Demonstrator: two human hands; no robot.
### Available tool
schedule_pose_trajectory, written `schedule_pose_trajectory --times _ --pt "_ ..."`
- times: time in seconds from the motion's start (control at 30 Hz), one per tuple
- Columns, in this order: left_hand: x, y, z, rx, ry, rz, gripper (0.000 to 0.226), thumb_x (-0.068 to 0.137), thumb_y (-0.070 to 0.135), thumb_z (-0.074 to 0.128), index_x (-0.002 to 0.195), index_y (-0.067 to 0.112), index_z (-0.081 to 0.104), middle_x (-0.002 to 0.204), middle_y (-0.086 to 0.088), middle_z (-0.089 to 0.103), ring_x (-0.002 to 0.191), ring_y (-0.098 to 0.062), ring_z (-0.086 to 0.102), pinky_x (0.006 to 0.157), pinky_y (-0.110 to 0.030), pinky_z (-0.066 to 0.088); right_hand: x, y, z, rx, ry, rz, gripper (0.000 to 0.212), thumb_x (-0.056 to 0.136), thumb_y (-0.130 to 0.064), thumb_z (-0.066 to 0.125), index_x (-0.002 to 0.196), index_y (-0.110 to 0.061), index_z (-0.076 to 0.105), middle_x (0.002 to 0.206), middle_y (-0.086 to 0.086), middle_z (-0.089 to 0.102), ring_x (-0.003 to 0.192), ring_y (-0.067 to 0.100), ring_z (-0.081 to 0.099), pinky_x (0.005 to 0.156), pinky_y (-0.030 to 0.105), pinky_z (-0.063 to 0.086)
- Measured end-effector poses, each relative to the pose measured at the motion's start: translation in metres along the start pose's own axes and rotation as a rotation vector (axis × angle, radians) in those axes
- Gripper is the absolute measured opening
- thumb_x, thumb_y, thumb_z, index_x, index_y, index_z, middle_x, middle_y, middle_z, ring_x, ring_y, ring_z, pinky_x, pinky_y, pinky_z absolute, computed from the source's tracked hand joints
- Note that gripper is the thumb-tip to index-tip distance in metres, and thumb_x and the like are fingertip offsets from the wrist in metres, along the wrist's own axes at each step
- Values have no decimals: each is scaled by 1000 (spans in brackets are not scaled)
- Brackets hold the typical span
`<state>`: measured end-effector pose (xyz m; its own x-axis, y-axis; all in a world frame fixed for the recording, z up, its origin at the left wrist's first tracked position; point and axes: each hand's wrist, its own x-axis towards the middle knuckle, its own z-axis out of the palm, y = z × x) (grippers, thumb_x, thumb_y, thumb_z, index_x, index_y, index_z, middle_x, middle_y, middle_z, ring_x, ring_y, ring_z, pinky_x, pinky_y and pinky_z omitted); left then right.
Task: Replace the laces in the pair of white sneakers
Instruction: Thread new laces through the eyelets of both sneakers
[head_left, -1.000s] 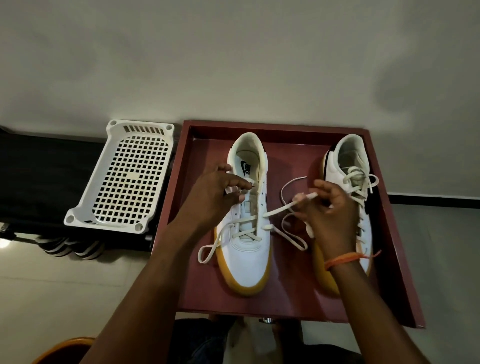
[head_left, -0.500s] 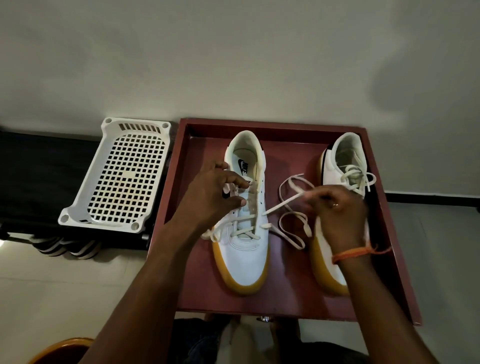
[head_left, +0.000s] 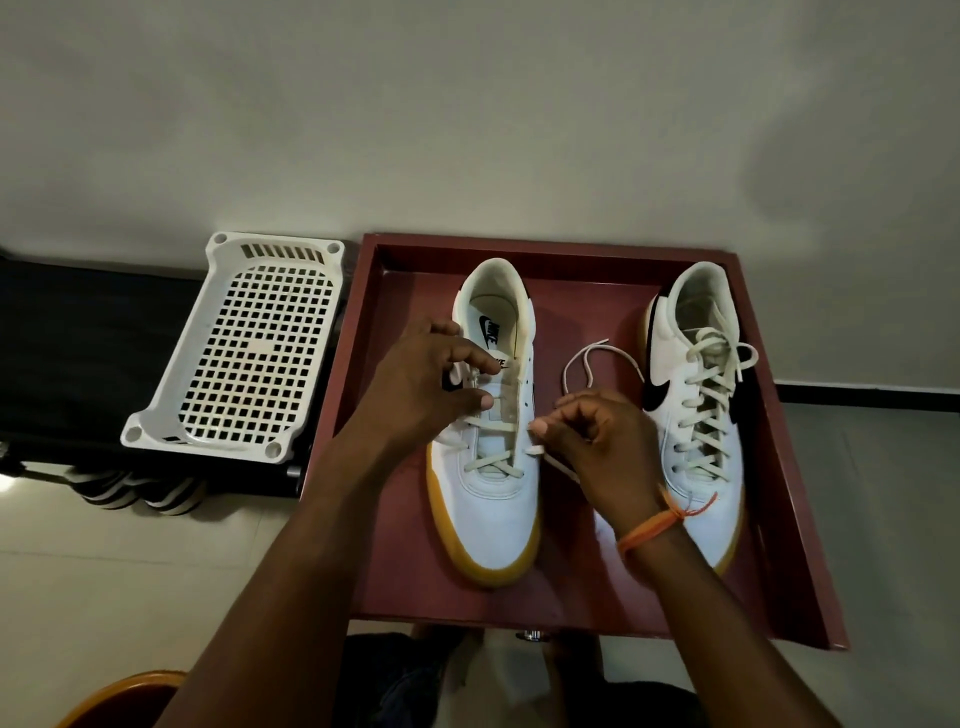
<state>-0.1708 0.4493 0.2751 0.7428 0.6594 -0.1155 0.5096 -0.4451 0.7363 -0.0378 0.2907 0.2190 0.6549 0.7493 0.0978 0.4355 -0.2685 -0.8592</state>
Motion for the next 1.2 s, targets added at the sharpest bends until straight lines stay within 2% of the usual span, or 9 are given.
schedule_pose_trajectory --times 0.1,0.2,0.33,0.43,0.53,0.73,0.87,1.03,1.2 --pt "0 -3 -2 -34 0 2 34 71 25 87 100 38 73 122 9 47 100 -8 58 80 -21 51 13 9 -26 88 136 131 18 83 -27 73 70 -15 69 87 8 64 69 26 69 60 33 57" --pt "0 -3 -4 -66 -6 -9 35 71 25 87 97 42 71 122 11 47 101 -8 58 82 -22 51 15 7 -43 260 249 241 14 91 -13 67 85 -1 64 81 18 68 67 29 72 57 32 59" --pt "1 -3 -3 -56 -9 -4 34 72 24 86 100 37 74 119 10 47 106 -11 56 85 -24 51 5 -9 -21 317 101 254 17 91 -16 68 107 -12 63 97 10 67 60 25 70 51 35 58" --pt "1 -4 -2 -62 -5 0 34 71 22 87 101 34 75 118 10 47 109 -13 56 87 -25 52 -1 -9 -4 209 -61 168 11 87 -23 73 93 -14 70 91 9 65 58 20 67 47 39 57" --pt "2 -2 -1 -25 0 1 33 73 22 85 103 31 75 117 10 46 108 -12 55 78 -11 43 -3 -7 -1 63 -107 90 18 86 -24 73 76 -10 69 79 5 65 56 18 65 47 44 56" --pt "2 -2 0 -5 9 4 33 73 23 85 104 32 74 119 10 45 107 -11 54 75 -8 40 -2 -13 -8 121 -201 98 8 89 -13 70 85 -5 70 82 3 64 64 14 63 48 40 57" --pt "1 -1 -1 18 -3 -1 34 74 23 85 105 32 74 121 10 45 101 -8 55 75 -9 40 -1 -10 -9 115 -168 104 10 91 -6 64 81 -6 65 78 7 63 61 17 65 51 35 57" --pt "0 1 -3 -11 -12 -11 34 73 19 85 103 33 74 122 9 45 97 -10 59 77 -16 47 11 5 -31 182 136 196 11 98 -8 54 87 -9 55 80 16 62 55 23 68 50 39 57" --pt "0 2 -2 2 -22 -10 34 75 19 84 106 31 74 121 8 45 105 -13 57 77 -13 44 2 -2 -11 155 42 97 7 97 -12 57 99 -18 56 103 15 59 55 18 67 47 34 56"
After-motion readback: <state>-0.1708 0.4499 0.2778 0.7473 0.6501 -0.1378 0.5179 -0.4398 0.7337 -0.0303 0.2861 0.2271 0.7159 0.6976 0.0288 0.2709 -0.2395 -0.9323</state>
